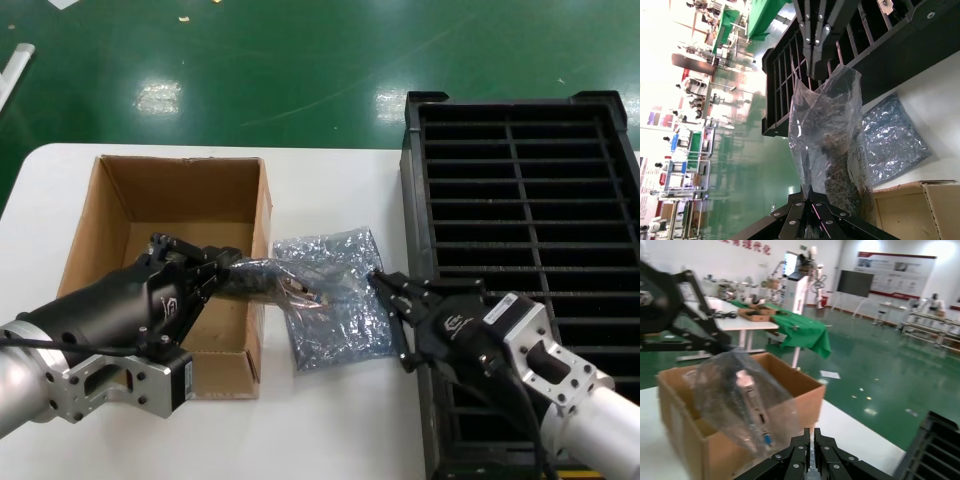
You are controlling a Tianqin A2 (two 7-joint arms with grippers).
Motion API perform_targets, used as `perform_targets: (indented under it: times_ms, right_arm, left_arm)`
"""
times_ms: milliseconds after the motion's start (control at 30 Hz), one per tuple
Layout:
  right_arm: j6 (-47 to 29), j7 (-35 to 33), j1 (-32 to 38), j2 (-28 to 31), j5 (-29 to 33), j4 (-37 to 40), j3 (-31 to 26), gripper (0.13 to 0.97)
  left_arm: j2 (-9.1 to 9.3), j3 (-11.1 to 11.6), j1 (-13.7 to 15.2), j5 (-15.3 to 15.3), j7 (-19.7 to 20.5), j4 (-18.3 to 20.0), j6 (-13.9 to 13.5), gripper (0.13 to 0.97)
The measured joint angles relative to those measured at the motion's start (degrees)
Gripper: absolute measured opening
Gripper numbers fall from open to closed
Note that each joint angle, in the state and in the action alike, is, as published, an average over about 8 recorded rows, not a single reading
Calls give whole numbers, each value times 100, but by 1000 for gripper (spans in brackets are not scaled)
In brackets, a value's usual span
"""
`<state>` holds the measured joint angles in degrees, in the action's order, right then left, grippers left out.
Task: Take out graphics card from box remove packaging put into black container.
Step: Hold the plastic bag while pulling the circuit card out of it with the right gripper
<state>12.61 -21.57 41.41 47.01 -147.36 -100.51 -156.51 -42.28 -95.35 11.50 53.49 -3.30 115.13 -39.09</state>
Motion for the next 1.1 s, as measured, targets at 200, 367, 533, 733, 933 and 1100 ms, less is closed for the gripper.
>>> perform_targets:
  times_ms: [200,367,533,733,933,1100]
  right_arm:
    - [-410,-702,157,-40,-582,112,-97,161]
    - [-964,-446,307,-135,-203,345,-116,136]
    - [-1629,695,497,-264,1005,652,-121,135]
    - [-2279,2065,718,-416,2431,1004,-121,134]
    - [-2667,2731,776,-547,3267,1274,20,133]
    - [-2983,2914,646,-730,3752,1460,433,144]
  left_arm:
    - [0,0,0,0,0,0,0,138]
    - [0,0,0,0,0,0,0,138]
    - [0,0,0,0,0,0,0,138]
    - [0,0,0,0,0,0,0,138]
    - [0,0,0,0,0,0,0,138]
    - [0,0,0,0,0,0,0,138]
